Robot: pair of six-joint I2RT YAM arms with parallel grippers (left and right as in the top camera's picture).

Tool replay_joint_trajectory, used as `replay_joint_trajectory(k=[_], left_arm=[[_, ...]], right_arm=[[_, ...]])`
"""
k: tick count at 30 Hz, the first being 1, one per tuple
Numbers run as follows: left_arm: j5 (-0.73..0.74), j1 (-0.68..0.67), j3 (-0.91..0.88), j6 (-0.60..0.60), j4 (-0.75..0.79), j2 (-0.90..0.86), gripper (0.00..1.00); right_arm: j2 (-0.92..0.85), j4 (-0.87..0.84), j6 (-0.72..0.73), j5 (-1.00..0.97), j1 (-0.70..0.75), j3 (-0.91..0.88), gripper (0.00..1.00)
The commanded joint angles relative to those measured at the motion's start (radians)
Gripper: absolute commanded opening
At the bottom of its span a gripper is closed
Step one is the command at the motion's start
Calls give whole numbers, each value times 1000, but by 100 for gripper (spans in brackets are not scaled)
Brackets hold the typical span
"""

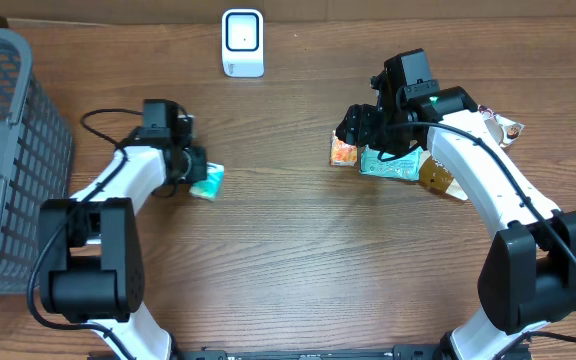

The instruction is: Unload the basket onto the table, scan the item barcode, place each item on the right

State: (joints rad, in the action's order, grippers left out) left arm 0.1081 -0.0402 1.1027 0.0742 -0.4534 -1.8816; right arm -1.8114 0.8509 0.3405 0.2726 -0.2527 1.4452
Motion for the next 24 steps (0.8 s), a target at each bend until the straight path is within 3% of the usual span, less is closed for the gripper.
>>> replay_joint_trajectory(k=[1,7,12,21,24], left_arm=[[77,-55,12,-15,2,-9,4],[76,-132,12,46,-18,-9,5],[77,-117,33,138,-84,7,4],[76,-29,294,140,-388,86,5],[76,7,403,139,-484,98,4]], right_arm=[[2,-12,0,-10,-16,-13,72],[2,-16,0,-10,-33,-13,72],[2,-16,0,1,-34,-13,73],[2,-31,0,66,-74,-13,73],[2,-26,-34,66,-102,-13,77]])
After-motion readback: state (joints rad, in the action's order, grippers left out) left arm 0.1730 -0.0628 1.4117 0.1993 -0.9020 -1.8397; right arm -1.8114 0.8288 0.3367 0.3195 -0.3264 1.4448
